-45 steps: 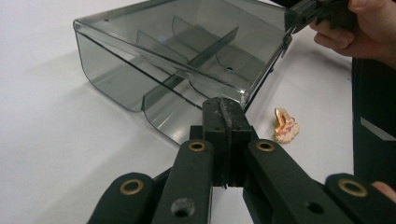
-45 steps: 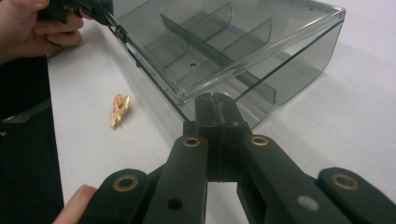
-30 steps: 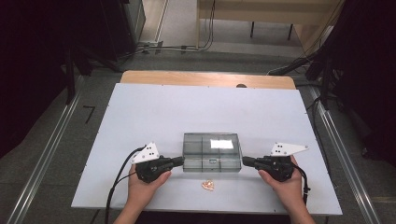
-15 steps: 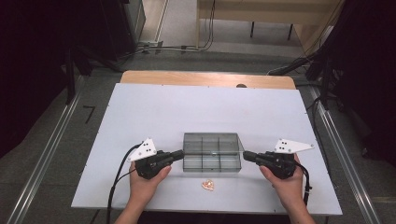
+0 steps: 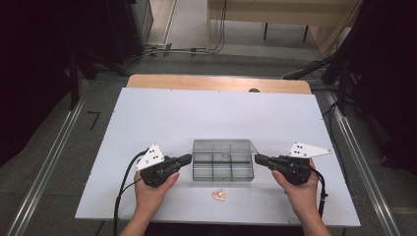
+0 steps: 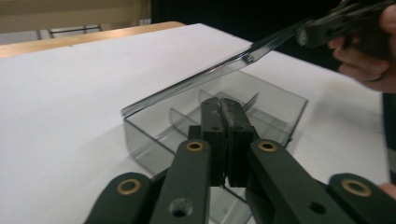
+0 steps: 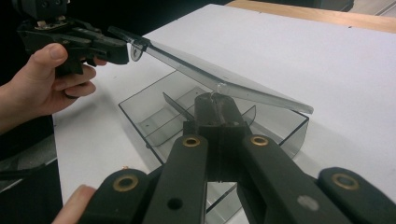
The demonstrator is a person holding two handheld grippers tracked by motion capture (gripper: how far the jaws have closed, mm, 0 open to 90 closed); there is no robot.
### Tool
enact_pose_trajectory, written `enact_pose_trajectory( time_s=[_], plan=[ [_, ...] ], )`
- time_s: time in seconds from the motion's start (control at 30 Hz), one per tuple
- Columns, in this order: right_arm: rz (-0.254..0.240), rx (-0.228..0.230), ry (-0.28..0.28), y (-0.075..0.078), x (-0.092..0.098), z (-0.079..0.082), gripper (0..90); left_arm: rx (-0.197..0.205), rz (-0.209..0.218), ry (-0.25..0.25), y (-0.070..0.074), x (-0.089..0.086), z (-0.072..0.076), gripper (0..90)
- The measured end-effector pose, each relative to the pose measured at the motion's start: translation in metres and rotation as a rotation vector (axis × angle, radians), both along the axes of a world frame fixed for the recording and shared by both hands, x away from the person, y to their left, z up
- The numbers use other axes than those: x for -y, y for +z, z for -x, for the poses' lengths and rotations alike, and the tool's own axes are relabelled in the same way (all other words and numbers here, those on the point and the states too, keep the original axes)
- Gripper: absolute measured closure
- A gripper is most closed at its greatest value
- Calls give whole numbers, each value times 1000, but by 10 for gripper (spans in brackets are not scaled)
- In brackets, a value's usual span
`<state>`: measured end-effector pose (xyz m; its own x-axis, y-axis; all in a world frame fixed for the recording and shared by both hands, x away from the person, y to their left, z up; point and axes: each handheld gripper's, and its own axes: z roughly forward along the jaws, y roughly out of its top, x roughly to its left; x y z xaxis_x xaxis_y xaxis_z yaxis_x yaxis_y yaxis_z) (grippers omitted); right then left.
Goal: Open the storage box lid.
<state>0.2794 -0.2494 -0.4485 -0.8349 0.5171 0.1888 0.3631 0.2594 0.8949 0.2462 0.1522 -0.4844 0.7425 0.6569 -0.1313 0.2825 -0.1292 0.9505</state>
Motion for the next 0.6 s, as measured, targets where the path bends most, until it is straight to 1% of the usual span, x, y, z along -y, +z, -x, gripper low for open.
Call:
enact_pose_trajectory(
  time_s=[0.03,0.1,0.13,0.2,0.23,0.27,0.3,0.33,0.37,0.4,0.43,0.47,0.53,0.57,0.6],
  plan=[
    [-1,-2,-1,0,0,0,884,-1,-7,15,-1,0,-1,771],
    [2,-3,-4,1,0,-1,884,-16,1,29,-1,0,-4,678],
    [4,-2,-6,1,0,-2,884,-12,10,41,-1,0,-5,627],
    [10,-2,-12,2,0,-3,884,0,31,51,1,-1,-8,511],
    [6,-5,-16,3,1,-4,884,-5,26,55,3,-1,-10,440],
    [5,-11,-22,4,1,-5,884,-26,28,62,3,1,-14,343],
    [6,-12,-27,4,2,-6,884,-47,13,65,4,4,-18,222],
    [4,-14,-30,5,2,-6,884,-64,9,62,4,6,-22,130],
    [3,-14,-32,5,2,-7,884,-75,13,58,4,7,-25,74],
    [4,-18,-34,5,1,-7,884,-83,21,46,4,8,-28,36],
    [4,-19,-35,6,1,-8,884,-81,35,38,5,9,-30,20],
    [7,-15,-35,6,0,-9,884,-73,36,39,5,11,-32,12],
    [3,-19,-40,7,0,-10,884,-73,25,21,6,14,-39,8],
    [2,-19,-42,8,0,-11,884,-78,24,19,7,16,-42,15],
    [3,-21,-46,8,0,-11,884,-75,21,20,7,17,-46,42]
  ],
)
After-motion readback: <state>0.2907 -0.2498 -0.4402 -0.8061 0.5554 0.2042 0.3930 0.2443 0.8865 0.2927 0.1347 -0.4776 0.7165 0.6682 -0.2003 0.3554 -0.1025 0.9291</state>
